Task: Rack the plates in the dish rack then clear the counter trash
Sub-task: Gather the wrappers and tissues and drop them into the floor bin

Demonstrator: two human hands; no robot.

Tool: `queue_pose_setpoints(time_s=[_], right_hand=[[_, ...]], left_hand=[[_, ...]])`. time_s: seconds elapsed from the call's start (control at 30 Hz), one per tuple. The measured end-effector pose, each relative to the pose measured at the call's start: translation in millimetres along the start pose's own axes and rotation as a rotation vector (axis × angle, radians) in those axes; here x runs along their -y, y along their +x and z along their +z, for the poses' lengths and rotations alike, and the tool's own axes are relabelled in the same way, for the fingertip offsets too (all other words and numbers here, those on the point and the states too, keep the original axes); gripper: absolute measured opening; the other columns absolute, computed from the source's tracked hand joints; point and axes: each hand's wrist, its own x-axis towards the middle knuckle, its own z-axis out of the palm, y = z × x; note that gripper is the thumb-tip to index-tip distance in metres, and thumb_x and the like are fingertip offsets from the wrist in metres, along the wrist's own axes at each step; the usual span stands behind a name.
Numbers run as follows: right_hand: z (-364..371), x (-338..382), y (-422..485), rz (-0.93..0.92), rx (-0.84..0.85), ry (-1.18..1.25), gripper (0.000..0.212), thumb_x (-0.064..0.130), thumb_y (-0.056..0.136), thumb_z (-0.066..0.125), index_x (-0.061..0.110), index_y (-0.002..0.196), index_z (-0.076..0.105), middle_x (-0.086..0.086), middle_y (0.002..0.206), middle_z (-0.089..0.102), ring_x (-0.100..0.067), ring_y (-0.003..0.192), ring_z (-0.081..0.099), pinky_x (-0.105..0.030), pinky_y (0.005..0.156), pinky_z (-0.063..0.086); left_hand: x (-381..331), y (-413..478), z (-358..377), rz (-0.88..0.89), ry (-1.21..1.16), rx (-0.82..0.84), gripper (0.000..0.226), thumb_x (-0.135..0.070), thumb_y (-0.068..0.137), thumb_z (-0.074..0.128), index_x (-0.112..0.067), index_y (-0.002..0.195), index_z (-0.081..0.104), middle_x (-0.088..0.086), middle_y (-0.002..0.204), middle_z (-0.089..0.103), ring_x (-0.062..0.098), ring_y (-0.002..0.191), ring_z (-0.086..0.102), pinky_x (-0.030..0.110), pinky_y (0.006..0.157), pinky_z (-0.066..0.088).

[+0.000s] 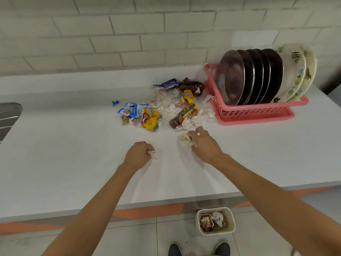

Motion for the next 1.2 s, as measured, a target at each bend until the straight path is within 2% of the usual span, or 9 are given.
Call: queue_pose_setpoints(time_s=[0.1, 0.3, 0.43, 0.53, 0.67, 0.8, 0.93, 1.1, 1.2], right_hand=[[6.7, 8.2, 20.5, -0.070, 0.044, -0.155, 0.063, 0.014, 0.089, 0.058, 0.022, 0.147, 0.033, -0.011, 0.141, 0.034, -0.031, 0.125, 0.037, -0.040, 0.097, 0.038], [10.5, 15.3, 43.2, -0.210, 0.074, -0.312, 0.050, 0.009, 0.089, 0.059, 0.018, 0.137, 0.048, -0.010, 0.131, 0.044, -0.029, 0.120, 0.040, -0.038, 0.099, 0.031], [10.2, 13.6, 45.0, -0.237, 0.097, -0.174, 0.053, 0.018, 0.085, 0.068, 0.014, 0.134, 0.049, -0.010, 0.125, 0.045, -0.028, 0.111, 0.044, -0.033, 0.086, 0.035], [14.9, 11.3, 37.6, -0.215, 0.121, -0.024, 0.052, 0.024, 0.080, 0.075, 0.009, 0.126, 0.055, -0.009, 0.116, 0.045, -0.029, 0.103, 0.048, -0.034, 0.079, 0.042], [14.7, 10.5, 16.3, -0.207, 0.117, 0.139, 0.059, 0.028, 0.080, 0.078, 0.007, 0.129, 0.054, -0.007, 0.114, 0.044, -0.024, 0.094, 0.051, -0.035, 0.080, 0.048], [2.5, 5.2, -7.0, -0.231, 0.051, 0.201, 0.056, 0.032, 0.081, 0.077, 0.007, 0.127, 0.058, -0.006, 0.111, 0.052, -0.022, 0.100, 0.051, -0.028, 0.082, 0.041], [-9.8, -5.6, -36.9, -0.211, 0.042, 0.205, 0.044, 0.033, 0.085, 0.072, 0.008, 0.120, 0.064, -0.007, 0.107, 0.059, -0.023, 0.101, 0.051, -0.027, 0.082, 0.037], [-11.7, -28.0, -89.7, -0.176, 0.034, 0.286, 0.032, 0.029, 0.090, 0.068, 0.009, 0.116, 0.068, -0.006, 0.099, 0.064, -0.019, 0.093, 0.053, -0.023, 0.077, 0.035], [-7.1, -43.7, -124.1, -0.152, 0.065, 0.322, 0.031, 0.029, 0.091, 0.066, 0.010, 0.116, 0.069, -0.004, 0.097, 0.066, -0.014, 0.088, 0.053, -0.027, 0.080, 0.041]], left_hand=[[-3.3, -8.0, 2.9, -0.029, -0.059, -0.017, 0.020, -0.007, 0.078, 0.066, -0.017, 0.091, 0.076, 0.002, 0.091, 0.071, 0.022, 0.084, 0.064, 0.036, 0.076, 0.054], [-11.0, -7.5, 10.3, -0.096, -0.194, -0.080, 0.017, -0.014, 0.079, 0.071, -0.013, 0.096, 0.071, 0.001, 0.096, 0.067, 0.018, 0.084, 0.062, 0.033, 0.077, 0.052], [-13.4, -11.3, 17.6, -0.123, -0.347, -0.093, 0.018, -0.008, 0.078, 0.074, -0.008, 0.095, 0.068, 0.001, 0.097, 0.068, 0.016, 0.085, 0.061, 0.010, 0.071, 0.042], [-18.9, -13.0, 17.9, -0.131, -0.408, -0.110, 0.014, -0.006, 0.077, 0.075, -0.011, 0.079, 0.062, 0.000, 0.097, 0.069, 0.015, 0.088, 0.062, 0.003, 0.069, 0.037], [-27.9, -13.3, 15.7, -0.126, -0.428, -0.119, 0.023, -0.008, 0.077, 0.074, -0.019, 0.068, 0.057, 0.001, 0.071, 0.066, 0.019, 0.066, 0.060, 0.025, 0.062, 0.047], [-42.7, -16.6, 13.9, -0.108, -0.607, -0.069, 0.016, -0.007, 0.078, 0.072, -0.020, 0.084, 0.065, 0.008, 0.082, 0.072, 0.030, 0.069, 0.069, 0.045, 0.062, 0.060], [-72.9, -30.1, 16.2, -0.060, -0.697, 0.004, 0.029, 0.001, 0.086, 0.061, -0.019, 0.103, 0.072, 0.007, 0.091, 0.071, 0.025, 0.063, 0.072, 0.033, 0.052, 0.056], [-101.3, -54.0, 37.9, -0.028, -0.683, 0.084, 0.032, 0.009, 0.081, 0.052, -0.011, 0.084, 0.077, 0.008, 0.076, 0.073, 0.022, 0.058, 0.068, 0.029, 0.049, 0.050], [-121.0, -73.1, 56.1, -0.014, -0.694, 0.117, 0.034, 0.010, 0.080, 0.050, -0.012, 0.081, 0.077, 0.008, 0.075, 0.073, 0.017, 0.057, 0.064, 0.028, 0.050, 0.049]])
